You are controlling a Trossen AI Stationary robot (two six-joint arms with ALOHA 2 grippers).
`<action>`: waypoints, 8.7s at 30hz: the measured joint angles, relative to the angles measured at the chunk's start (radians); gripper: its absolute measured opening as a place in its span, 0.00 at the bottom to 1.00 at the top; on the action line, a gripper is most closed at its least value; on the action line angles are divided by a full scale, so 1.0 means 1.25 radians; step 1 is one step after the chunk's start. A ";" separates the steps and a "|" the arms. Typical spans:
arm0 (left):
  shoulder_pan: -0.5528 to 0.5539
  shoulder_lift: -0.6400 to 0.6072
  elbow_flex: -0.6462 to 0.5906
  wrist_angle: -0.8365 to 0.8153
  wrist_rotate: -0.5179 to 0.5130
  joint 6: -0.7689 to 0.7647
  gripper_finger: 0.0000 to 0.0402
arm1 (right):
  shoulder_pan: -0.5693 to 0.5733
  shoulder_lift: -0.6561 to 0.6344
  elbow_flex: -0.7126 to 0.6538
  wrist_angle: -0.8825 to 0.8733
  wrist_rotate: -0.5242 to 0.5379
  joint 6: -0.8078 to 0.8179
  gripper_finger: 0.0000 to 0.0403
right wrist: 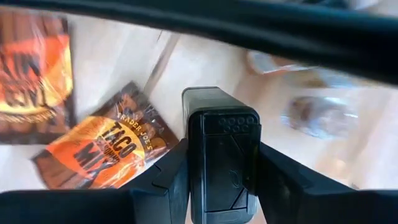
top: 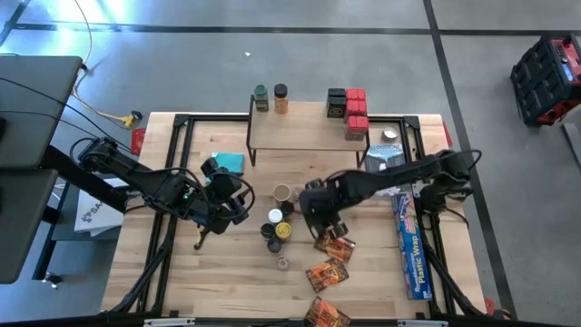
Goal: Shelf spices
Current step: Put the black seasoning can on the shelf, then put the orange seasoning pack on the shelf
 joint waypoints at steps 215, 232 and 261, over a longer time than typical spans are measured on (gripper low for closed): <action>-0.040 0.001 0.000 0.190 -0.115 -0.194 0.52 | 0.299 0.104 -0.457 0.905 -0.499 -0.361 0.00; -0.059 0.012 0.000 0.192 -0.083 -0.186 0.52 | 0.295 -0.114 -0.510 0.881 -0.368 0.001 0.00; -0.172 0.191 0.000 0.486 -0.091 -0.196 0.52 | 0.490 0.225 -0.304 0.979 -0.166 0.918 0.00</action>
